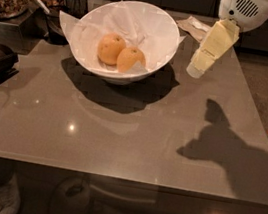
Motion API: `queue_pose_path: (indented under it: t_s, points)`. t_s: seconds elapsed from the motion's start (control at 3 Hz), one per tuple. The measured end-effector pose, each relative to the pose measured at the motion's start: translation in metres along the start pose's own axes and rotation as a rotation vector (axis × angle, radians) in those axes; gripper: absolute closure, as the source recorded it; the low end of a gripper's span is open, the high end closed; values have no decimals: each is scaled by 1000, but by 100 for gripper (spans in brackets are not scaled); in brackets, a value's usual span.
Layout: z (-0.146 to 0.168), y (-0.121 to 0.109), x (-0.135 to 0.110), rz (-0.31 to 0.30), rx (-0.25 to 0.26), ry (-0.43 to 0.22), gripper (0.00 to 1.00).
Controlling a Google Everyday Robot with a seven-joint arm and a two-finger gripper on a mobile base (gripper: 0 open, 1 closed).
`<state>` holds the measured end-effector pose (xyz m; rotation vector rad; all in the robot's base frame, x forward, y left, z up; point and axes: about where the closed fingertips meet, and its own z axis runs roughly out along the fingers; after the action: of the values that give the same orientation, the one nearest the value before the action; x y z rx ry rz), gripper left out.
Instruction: Pick orange from white bowl
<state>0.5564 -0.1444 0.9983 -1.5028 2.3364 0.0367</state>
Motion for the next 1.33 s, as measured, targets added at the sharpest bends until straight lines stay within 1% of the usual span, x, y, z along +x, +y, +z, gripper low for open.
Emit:
queue_pose_path:
  t_s: [0.33,0.67,1.0,1.33]
  points:
    - [8,4,-30,-37,25,2,0]
    - [24,6,-52,-66,43,33,0]
    - [24,5,-54,-68,48,28,0]
    - [31,7,-65,-73,30,0,0]
